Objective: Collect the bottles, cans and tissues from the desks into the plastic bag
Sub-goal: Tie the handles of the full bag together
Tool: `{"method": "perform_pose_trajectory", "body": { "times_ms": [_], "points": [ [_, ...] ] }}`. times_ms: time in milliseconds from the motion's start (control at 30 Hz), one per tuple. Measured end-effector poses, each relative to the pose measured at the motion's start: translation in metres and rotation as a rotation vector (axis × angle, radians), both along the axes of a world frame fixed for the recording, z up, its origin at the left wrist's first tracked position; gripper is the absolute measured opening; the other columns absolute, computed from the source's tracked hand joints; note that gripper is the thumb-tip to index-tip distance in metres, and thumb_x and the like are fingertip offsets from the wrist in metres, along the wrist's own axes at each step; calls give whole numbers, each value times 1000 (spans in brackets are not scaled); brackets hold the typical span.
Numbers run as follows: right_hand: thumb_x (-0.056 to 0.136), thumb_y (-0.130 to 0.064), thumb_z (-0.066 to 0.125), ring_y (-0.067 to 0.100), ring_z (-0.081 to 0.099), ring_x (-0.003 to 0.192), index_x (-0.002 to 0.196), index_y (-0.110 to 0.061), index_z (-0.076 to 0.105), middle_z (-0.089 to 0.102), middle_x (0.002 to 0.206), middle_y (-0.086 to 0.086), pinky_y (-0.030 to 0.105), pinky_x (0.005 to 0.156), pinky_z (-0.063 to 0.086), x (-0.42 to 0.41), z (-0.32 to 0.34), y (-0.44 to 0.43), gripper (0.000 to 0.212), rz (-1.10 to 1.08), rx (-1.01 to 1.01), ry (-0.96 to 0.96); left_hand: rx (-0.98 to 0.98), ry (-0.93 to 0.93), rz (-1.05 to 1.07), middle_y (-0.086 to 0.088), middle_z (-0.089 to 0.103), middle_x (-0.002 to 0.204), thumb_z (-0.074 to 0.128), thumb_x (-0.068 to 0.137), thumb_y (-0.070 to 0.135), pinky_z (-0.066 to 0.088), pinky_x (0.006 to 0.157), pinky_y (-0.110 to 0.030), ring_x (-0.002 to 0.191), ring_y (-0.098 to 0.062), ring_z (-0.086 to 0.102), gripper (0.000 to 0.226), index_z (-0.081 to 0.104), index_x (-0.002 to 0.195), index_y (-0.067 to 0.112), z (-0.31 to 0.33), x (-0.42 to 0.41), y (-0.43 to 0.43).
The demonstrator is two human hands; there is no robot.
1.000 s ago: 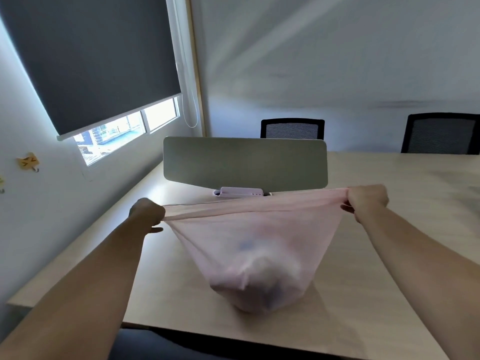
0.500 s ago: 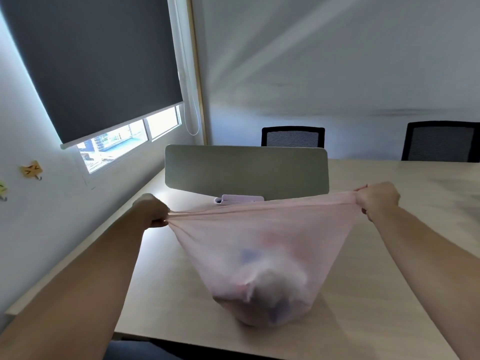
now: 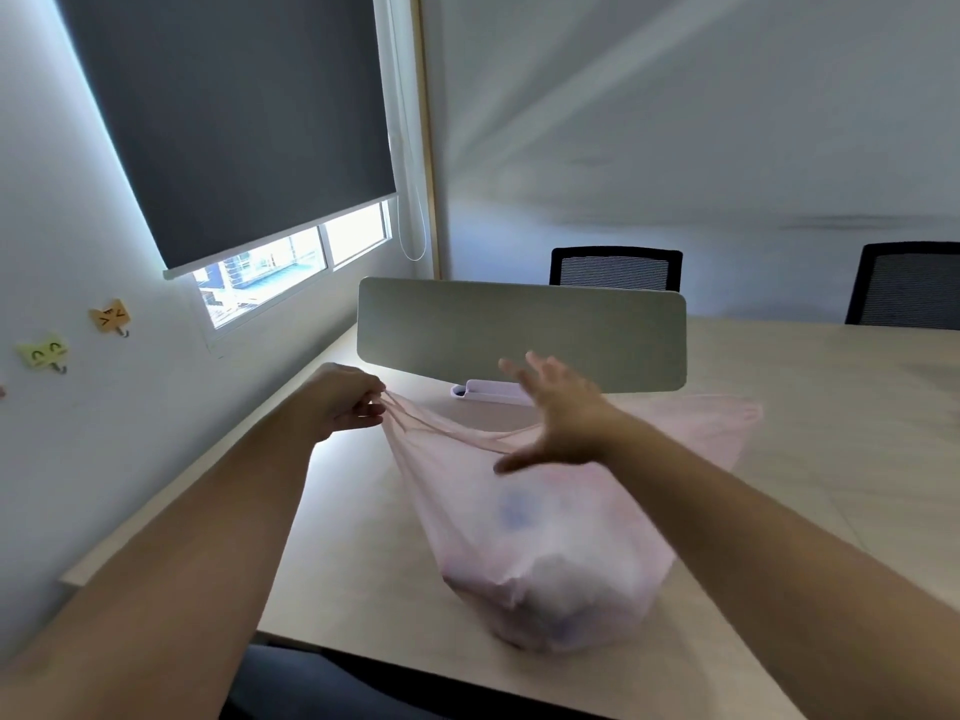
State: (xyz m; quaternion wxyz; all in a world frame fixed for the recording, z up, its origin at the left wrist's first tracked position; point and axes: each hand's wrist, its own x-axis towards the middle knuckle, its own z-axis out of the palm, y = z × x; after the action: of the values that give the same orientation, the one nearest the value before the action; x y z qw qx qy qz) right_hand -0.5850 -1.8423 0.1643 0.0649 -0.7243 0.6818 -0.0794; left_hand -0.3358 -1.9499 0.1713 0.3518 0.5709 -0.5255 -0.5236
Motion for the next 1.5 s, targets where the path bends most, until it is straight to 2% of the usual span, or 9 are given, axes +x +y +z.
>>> {"method": "perform_pose_trajectory", "body": {
  "times_ms": [67,200,400,600,667,800,933,1267,1500],
  "points": [
    [66,-56,75,31,5,147,151,-29,-3,5,160,10,48,118,11,7,-26,-5,118,-45,123,214,-29,16,-15,-8,41,59,61,84,-3,60,57,-27,39,-14,51,19,52,68,4,1,3,2],
    [83,-6,48,30,59,102,110,-17,61,67,110,9,30,83,36,-1,-48,-8,32,-174,-230,356,-74,53,-80,-8,49,74,65,85,10,55,71,-31,67,-19,54,10,57,79,8,-4,12,13],
    [85,-9,46,33,62,84,70,-20,57,70,89,10,27,66,30,-2,-33,-5,21,-205,-342,125,17,-385,-271,1,30,151,80,55,63,29,112,-38,139,-21,31,115,21,149,29,-58,20,33],
    [91,-14,39,34,52,77,63,-17,50,64,80,12,29,66,28,-3,-50,8,30,-213,-290,-29,-88,122,-253,4,63,120,49,96,41,47,90,-28,107,-11,60,39,56,127,19,-68,-50,42],
    [94,-28,40,34,61,88,97,-18,62,70,95,9,32,74,36,1,-59,12,24,-200,-264,-84,-77,194,-109,2,65,106,39,101,37,48,78,-26,94,-12,60,34,61,116,16,-65,-74,43],
    [80,-68,48,25,57,114,144,-28,26,57,129,3,40,95,44,17,-84,19,79,-164,-88,-81,-23,367,-21,-5,70,95,33,103,32,50,79,-31,84,-19,63,36,62,86,19,-62,-98,53],
    [87,-37,56,29,44,126,140,-28,35,37,145,8,41,95,46,28,-111,18,57,-136,14,25,-86,309,-45,-1,44,52,29,102,25,44,64,-27,56,-16,55,45,41,60,16,-63,-110,61],
    [95,-17,51,20,62,75,110,-11,61,62,86,7,32,80,54,42,-134,10,19,-105,90,167,-86,259,-187,2,29,52,30,93,14,22,50,-24,49,-9,24,29,52,75,11,-74,-117,82],
    [86,-30,52,27,52,114,122,-16,51,57,124,8,44,100,41,26,-129,23,39,-60,-65,190,-71,190,-41,-6,41,68,37,84,-1,32,55,-25,59,-14,37,15,47,89,9,-84,-112,77]
  ]
}}
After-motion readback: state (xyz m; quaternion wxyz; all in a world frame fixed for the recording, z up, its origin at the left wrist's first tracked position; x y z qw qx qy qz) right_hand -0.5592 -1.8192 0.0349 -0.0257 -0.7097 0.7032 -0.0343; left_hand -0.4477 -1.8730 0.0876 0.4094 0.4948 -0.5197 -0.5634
